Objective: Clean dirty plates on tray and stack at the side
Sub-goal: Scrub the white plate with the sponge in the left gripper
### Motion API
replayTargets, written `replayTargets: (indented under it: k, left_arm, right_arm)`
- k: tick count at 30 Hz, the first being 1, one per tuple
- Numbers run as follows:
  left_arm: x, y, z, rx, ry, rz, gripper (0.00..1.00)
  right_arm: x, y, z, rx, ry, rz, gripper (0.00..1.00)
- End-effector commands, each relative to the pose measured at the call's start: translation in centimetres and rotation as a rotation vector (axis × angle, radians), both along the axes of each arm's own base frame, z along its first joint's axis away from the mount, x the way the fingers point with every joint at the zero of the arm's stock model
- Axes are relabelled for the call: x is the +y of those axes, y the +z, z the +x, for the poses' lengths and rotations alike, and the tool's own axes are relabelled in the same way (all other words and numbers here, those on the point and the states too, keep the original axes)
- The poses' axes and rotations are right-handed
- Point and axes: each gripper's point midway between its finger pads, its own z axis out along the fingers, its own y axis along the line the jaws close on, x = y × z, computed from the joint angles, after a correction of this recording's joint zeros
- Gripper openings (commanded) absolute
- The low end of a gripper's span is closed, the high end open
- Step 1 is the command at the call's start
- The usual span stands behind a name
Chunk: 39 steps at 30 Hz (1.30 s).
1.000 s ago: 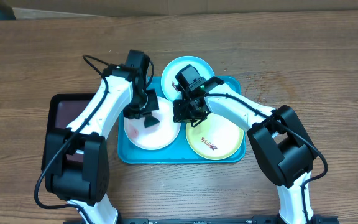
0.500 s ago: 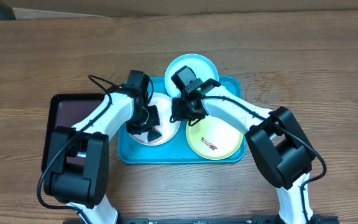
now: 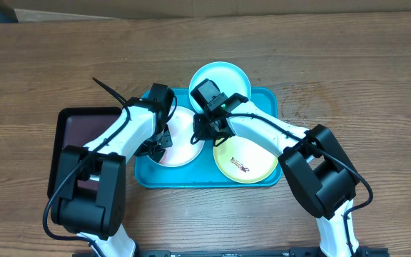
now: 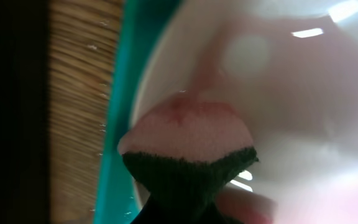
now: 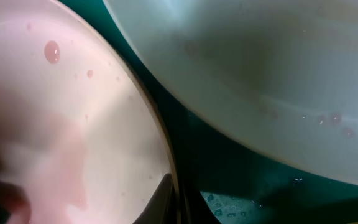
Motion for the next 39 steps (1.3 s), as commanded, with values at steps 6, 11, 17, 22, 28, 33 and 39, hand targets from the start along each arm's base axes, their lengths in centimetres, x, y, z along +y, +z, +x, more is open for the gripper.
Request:
replayTargets:
  k: [6,11,17,22,28,33,39]
  left_arm:
    - [0.8,4.0,4.5,-0.093,-0.002,0.065,0.04]
    - [-6.7,3.6,6.3,-0.124,-0.12,-0.355,0.04]
    - [-9.7,2.2,7.3,-0.155,-0.122,-0.5,0.04]
    - [-9.8,-0.4,7.3,-0.11,-0.109,-0.507,0.04]
    - [-9.5,-3.8,7.1,-0.06,-0.094,-0.49,0.04]
    - [-5.6,-3.8,6.6,-0.045,-0.052,-0.322,0.04]
    - [1.9,-0.9,4.8,0.008,0.01,0.004,0.04]
  right_arm:
    - [-1.4,-0.8,0.3,-0.007,-0.008,-0.067,0.04]
    - [-1.2,-0.8,0.1,0.004,-0.003,-0.052,0.04]
    - [-1.1,-0.8,0.0,0.007,-0.002,-0.05,0.04]
    - [-1.1,-0.8,0.0,0.006,-0.002,-0.05,0.04]
    - [-1.1,-0.8,-0.1,0.011,0.0,-0.045,0.04]
    - [-1.1,-0.8,-0.1,0.011,0.0,-0.045,0.04]
    - [-1.1,-0.8,-0.1,0.01,0.0,-0.045,0.04]
